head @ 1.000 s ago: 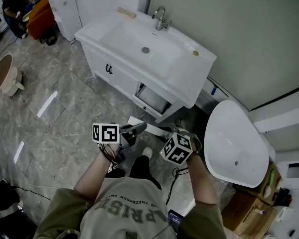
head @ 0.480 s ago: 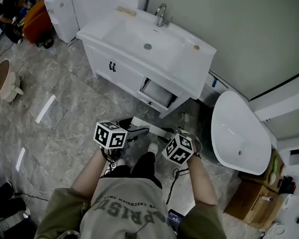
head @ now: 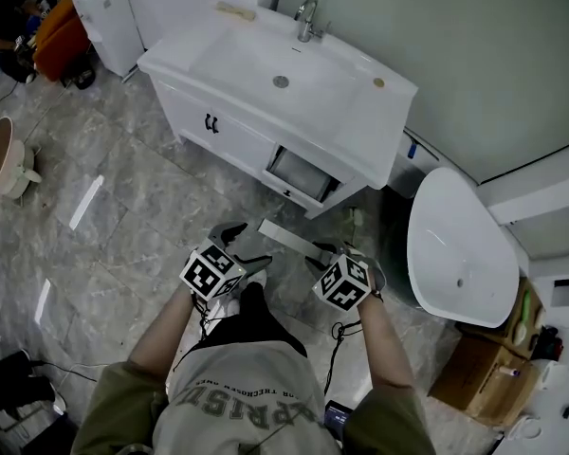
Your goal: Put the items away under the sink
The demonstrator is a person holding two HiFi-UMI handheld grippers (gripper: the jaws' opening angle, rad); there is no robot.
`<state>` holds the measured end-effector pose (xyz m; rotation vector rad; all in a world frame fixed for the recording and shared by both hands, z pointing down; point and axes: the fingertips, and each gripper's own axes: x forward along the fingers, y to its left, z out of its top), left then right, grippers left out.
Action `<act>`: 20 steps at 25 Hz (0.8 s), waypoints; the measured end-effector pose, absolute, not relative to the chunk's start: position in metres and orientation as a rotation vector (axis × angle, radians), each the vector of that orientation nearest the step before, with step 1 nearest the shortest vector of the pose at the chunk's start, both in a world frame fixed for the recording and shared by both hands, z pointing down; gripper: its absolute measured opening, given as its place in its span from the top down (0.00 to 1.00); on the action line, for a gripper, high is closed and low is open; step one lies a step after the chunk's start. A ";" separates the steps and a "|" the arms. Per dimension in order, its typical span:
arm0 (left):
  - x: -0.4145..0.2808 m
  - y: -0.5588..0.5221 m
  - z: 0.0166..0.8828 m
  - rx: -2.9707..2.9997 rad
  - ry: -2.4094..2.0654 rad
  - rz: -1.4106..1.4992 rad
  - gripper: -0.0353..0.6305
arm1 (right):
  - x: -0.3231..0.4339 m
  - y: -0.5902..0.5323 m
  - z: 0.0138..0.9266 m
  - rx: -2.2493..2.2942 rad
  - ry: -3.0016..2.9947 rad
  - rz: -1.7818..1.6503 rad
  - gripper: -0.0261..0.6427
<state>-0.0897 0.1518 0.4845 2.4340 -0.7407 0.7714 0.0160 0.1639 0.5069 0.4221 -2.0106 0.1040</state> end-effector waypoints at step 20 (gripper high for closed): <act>-0.055 0.042 0.540 2.439 -0.679 0.944 0.39 | 0.048 0.025 0.588 0.538 -1.985 0.208 0.75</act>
